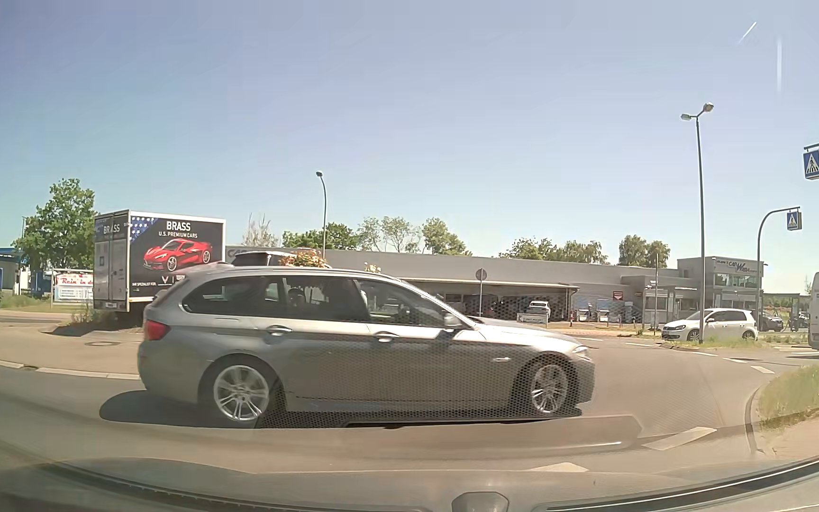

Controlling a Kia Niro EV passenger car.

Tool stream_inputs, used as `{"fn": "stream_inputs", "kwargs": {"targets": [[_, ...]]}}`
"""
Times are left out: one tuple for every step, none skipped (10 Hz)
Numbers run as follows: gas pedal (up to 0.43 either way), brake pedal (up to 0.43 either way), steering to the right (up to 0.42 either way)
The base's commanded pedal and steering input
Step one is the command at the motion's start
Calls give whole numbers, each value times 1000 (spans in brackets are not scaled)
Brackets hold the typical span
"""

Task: Follow the waypoints while adhering to traffic rules and regulations

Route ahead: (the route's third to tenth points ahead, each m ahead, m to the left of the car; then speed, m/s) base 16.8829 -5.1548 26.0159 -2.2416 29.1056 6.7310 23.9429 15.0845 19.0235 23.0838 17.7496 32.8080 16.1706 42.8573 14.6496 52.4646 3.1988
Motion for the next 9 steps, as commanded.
{"fn": "stream_inputs", "kwargs": {"targets": [[0, 30, 161], [0, 30, 175], [39, 30, 192], [98, 30, 207], [130, 30, 223], [157, 30, 241], [157, 30, 263], [169, 30, 279], [177, 30, 293]]}}
